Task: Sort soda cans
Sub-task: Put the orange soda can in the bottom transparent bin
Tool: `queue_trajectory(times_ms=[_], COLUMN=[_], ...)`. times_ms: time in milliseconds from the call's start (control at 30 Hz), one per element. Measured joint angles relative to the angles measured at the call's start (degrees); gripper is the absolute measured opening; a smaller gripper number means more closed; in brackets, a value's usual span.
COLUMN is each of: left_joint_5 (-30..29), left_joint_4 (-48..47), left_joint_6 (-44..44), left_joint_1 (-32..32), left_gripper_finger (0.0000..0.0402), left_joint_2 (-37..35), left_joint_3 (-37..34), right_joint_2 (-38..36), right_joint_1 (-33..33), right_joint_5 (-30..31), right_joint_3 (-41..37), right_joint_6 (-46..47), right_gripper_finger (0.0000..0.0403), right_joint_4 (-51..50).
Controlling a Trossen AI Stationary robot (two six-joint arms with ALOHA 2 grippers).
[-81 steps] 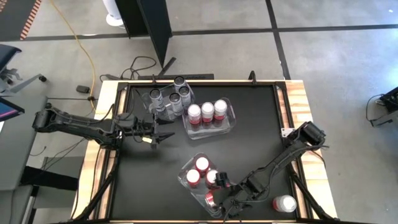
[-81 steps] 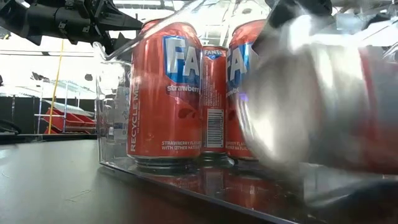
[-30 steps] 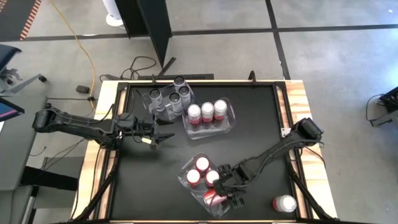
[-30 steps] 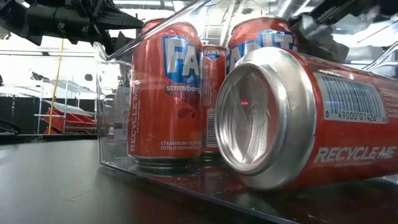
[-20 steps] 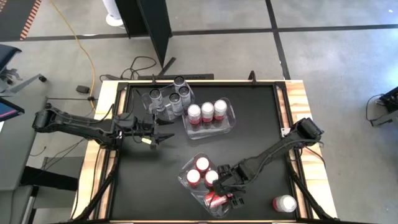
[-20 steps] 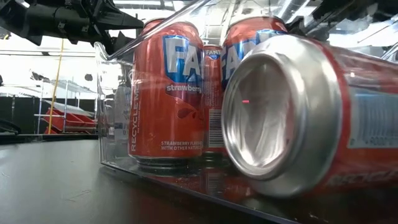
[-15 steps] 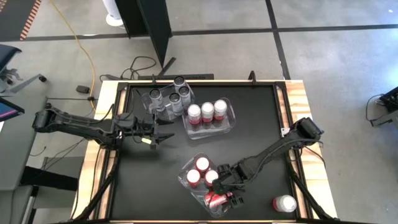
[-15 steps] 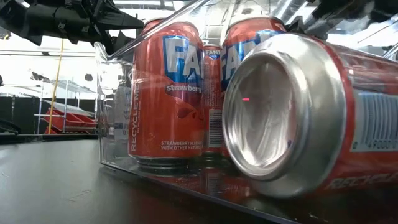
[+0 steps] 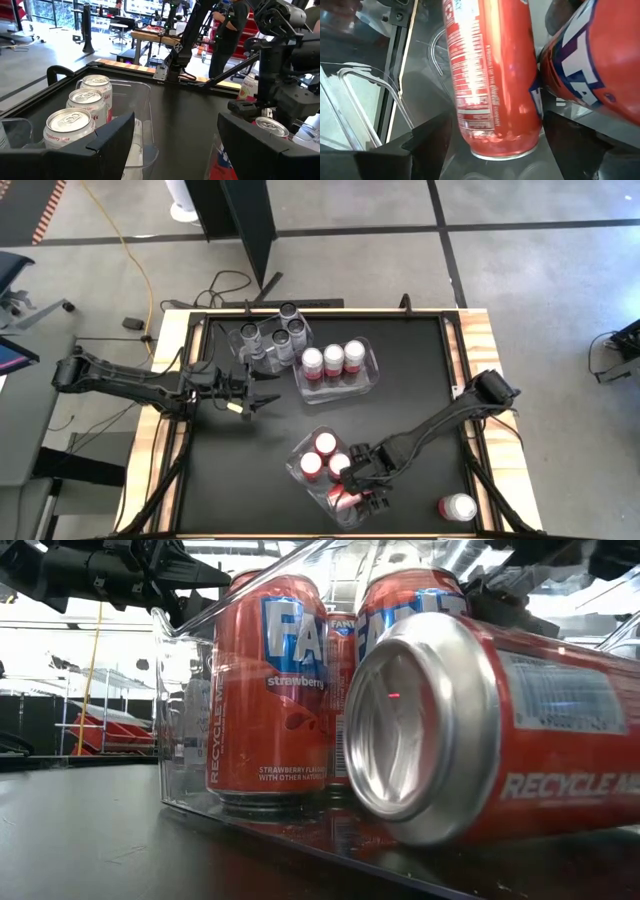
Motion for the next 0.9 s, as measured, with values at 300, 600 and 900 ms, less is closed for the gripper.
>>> queue_trajectory(times_ms=[300,600,900], left_joint_5=[0.0,0.0,0.0], left_joint_4=[-0.2,-0.2,-0.2], left_joint_6=[1.1,1.1,1.4], left_joint_1=[0.0,0.0,0.0], left_gripper_finger=[0.0281,0.0281,0.0281], left_joint_2=[0.0,0.0,0.0], left_joint_3=[0.0,0.0,0.0], right_joint_2=[3.6,3.8,3.9], right_joint_1=[0.6,0.8,0.7], right_joint_5=[0.7,-1.7,-6.1], right_joint_3=[1.0,1.5,1.4], right_joint_6=[1.2,1.2,2.5], right_gripper_finger=[0.0324,0.0324,0.0339], right_joint_4=[-0.1,0.5,2.8])
